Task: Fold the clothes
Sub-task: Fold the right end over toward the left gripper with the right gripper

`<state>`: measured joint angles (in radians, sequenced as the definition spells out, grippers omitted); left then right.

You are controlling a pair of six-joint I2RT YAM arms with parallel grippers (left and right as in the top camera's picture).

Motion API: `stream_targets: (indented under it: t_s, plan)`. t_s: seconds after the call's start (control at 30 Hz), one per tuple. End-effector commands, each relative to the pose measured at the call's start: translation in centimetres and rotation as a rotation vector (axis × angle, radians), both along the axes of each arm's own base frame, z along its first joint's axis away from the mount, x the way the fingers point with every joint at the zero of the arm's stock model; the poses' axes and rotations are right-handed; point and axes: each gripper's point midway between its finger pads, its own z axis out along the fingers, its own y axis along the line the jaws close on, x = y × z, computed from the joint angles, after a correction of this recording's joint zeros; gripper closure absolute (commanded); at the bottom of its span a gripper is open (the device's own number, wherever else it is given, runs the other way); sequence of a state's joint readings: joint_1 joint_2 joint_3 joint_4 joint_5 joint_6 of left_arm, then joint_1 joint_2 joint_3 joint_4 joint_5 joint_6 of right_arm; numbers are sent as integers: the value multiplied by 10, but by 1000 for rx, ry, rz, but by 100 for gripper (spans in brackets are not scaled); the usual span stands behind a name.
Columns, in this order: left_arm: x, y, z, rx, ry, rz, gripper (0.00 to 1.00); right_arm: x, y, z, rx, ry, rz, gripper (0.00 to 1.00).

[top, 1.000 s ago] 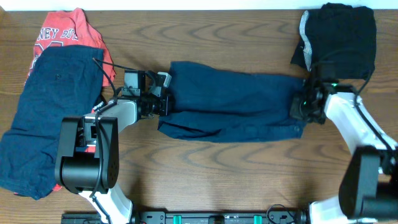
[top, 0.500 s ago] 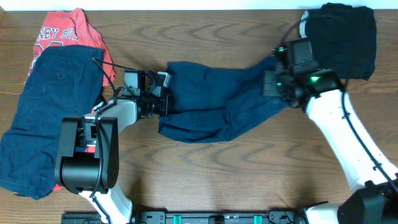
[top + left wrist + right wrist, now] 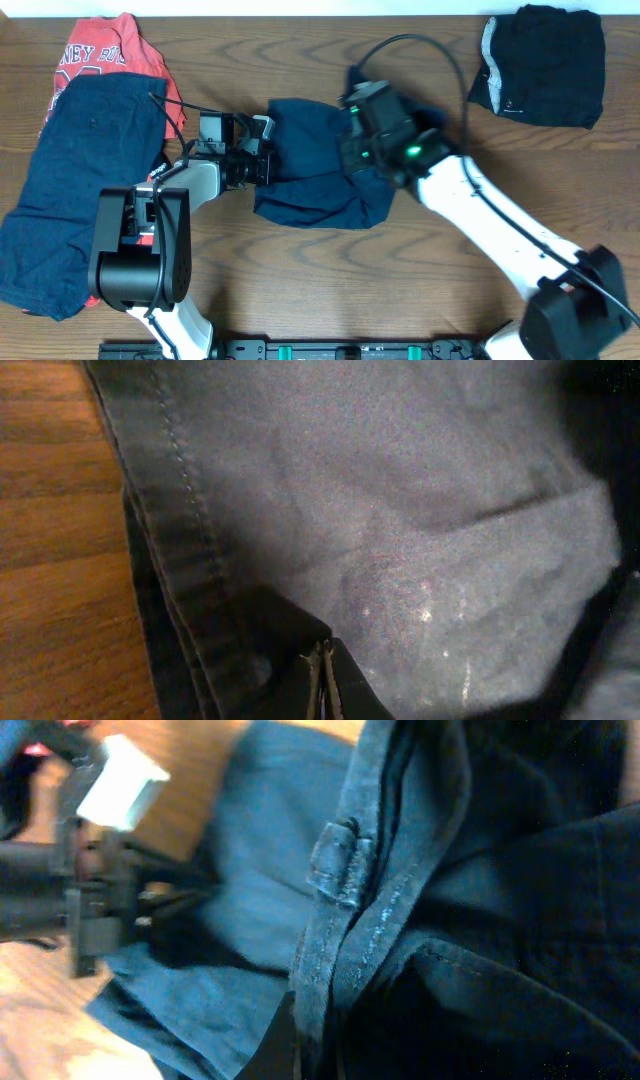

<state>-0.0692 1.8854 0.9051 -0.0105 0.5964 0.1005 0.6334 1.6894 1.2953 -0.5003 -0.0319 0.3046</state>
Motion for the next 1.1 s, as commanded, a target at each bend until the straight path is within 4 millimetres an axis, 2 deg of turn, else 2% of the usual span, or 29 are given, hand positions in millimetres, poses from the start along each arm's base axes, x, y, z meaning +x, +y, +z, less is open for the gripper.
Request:
stream_targets:
  t_s: [0.0,0.23,0.37,0.67,0.77,0.9,1.07]
  plan:
    - [-5,17,-23,80,59,54,94,-9,39,-1,52,-6,79,99]
    - [-5,17,-23,80,59,54,94,-12,98,-1,139,-109,172,99]
    - [-6,17,-24,80,60,54,94,-7,115,-5,164,-150,182,99]
    - [-5,18,-23,84,58,57,94,-2,108,-11,130,-156,152,99]
    - [-5,24,-18,82,62,77,94,-3,107,-13,122,-147,151,99]
    - [-3,42,3,54,74,173,94,2,99,-16,117,-132,125,99]
    - [-2,63,45,24,36,271,93,7,89,-19,109,-118,99,99]
